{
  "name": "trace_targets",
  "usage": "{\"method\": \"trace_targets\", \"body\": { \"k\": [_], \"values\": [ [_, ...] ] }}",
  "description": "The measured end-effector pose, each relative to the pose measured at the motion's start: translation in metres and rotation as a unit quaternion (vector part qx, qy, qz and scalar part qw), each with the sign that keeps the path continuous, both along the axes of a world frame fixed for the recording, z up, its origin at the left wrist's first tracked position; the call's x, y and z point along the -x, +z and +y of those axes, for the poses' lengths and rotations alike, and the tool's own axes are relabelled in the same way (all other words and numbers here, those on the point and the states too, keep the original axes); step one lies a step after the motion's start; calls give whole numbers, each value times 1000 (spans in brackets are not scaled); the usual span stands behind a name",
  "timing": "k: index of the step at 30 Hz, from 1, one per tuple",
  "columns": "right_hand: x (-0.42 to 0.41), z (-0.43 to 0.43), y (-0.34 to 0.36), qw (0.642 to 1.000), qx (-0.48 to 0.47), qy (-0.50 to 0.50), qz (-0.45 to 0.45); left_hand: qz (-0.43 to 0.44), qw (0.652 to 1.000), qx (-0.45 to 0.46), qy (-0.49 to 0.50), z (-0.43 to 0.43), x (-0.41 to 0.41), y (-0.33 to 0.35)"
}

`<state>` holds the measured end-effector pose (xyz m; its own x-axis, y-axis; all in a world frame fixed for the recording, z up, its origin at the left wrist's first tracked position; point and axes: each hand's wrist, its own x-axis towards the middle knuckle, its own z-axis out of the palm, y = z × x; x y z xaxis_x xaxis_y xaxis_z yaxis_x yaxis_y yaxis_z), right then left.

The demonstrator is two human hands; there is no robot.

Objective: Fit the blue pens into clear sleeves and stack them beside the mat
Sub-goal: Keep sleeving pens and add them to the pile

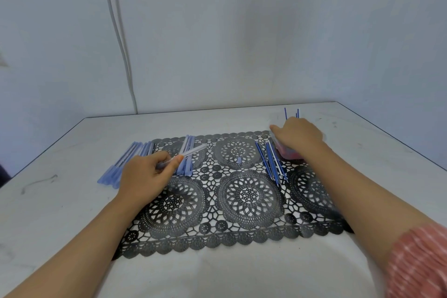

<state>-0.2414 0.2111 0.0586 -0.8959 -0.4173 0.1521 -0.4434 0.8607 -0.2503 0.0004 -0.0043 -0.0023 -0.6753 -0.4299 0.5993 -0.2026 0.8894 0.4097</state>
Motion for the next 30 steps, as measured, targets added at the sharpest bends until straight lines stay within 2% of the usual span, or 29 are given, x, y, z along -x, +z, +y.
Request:
{"method": "trace_targets", "body": {
  "k": [4, 8, 12, 16, 19, 22, 30],
  "values": [
    [0, -1, 0, 1000, 16, -6, 8, 1, 1000, -1, 0, 0, 0, 0],
    [2, -5, 4, 989, 129, 0, 68, 5, 1000, -6, -5, 1, 0, 0],
    [0, -7, 11, 958, 228, 106, 137, 10, 1000, -2, -7, 0, 0, 0],
    [-13, -14, 17, 910, 287, 203, 217, 19, 1000, -4, -12, 1, 0, 1],
    [-22, -22, 13, 865, 274, 288, 306, 17, 1000, -5, -7, 1, 0, 1],
    [-36, -29, 3, 835, 262, 344, 340, 15, 1000, -5, -4, 1, 0, 0],
    [-53, -37, -24, 828, 125, 449, 313, 16, 1000, -10, -6, 0, 0, 0]
  ]
}}
